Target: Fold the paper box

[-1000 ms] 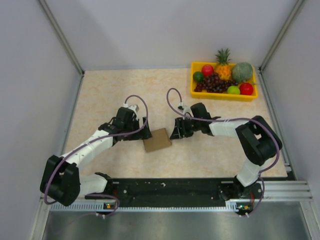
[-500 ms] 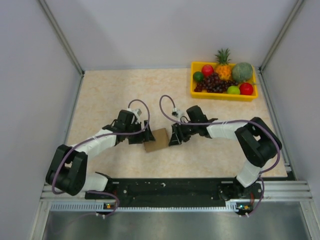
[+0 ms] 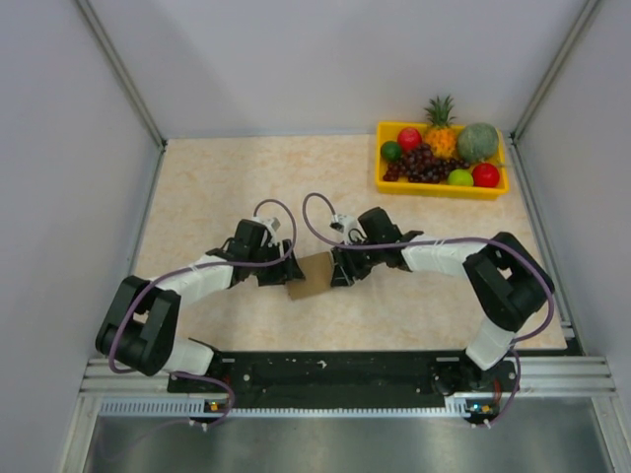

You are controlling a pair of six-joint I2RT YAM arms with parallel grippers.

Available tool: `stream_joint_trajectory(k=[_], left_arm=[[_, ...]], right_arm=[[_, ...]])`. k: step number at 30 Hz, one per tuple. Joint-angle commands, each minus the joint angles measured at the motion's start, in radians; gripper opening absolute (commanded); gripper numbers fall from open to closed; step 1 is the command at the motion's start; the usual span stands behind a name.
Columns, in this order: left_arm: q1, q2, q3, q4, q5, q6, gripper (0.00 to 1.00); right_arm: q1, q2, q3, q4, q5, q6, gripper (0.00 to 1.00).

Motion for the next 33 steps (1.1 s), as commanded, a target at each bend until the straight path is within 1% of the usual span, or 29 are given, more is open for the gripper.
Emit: stream_joint_trajectory(k=[1, 3, 7, 14, 16, 21, 23, 28, 30, 31, 32, 33], left_arm=[[0.010, 0.002, 0.002, 0.041, -0.016, 0.003, 0.69], [0.010, 0.003, 0.000, 0.043, -0.009, 0.005, 0.67], [0.011, 0.003, -0.005, 0.046, -0.006, 0.000, 0.65], [0.011, -0.007, -0.017, 0.060, 0.006, -0.015, 0.63], [0.011, -0.004, -0.020, 0.066, 0.012, -0.018, 0.63], [0.010, 0.005, -0.041, 0.099, 0.040, -0.039, 0.57], [0.010, 0.006, -0.057, 0.124, 0.058, -0.047, 0.56], [0.008, 0.008, -0.090, 0.175, 0.087, -0.072, 0.49], [0.008, 0.005, -0.101, 0.190, 0.099, -0.076, 0.49], [0.008, 0.003, -0.110, 0.195, 0.101, -0.079, 0.47], [0.008, 0.000, -0.113, 0.198, 0.103, -0.081, 0.42], [0.008, -0.004, -0.117, 0.202, 0.103, -0.084, 0.41]], right_arm=[[0.022, -0.033, 0.074, -0.046, 0.056, -0.067, 0.52], [0.024, -0.033, 0.079, -0.049, 0.054, -0.067, 0.52], [0.036, -0.023, 0.085, -0.058, 0.044, -0.052, 0.47], [0.064, -0.042, 0.070, -0.065, 0.068, 0.052, 0.40], [0.062, -0.042, 0.074, -0.066, 0.073, 0.080, 0.37], [0.067, -0.040, 0.091, -0.071, 0.080, 0.212, 0.33], [0.068, -0.039, 0.097, -0.071, 0.077, 0.276, 0.33], [0.067, -0.025, 0.108, -0.071, 0.073, 0.410, 0.33], [0.068, -0.016, 0.114, -0.071, 0.059, 0.469, 0.32], [0.067, -0.004, 0.116, -0.071, 0.059, 0.492, 0.32], [0.067, 0.001, 0.114, -0.071, 0.065, 0.540, 0.27], [0.067, 0.009, 0.114, -0.069, 0.062, 0.560, 0.27]])
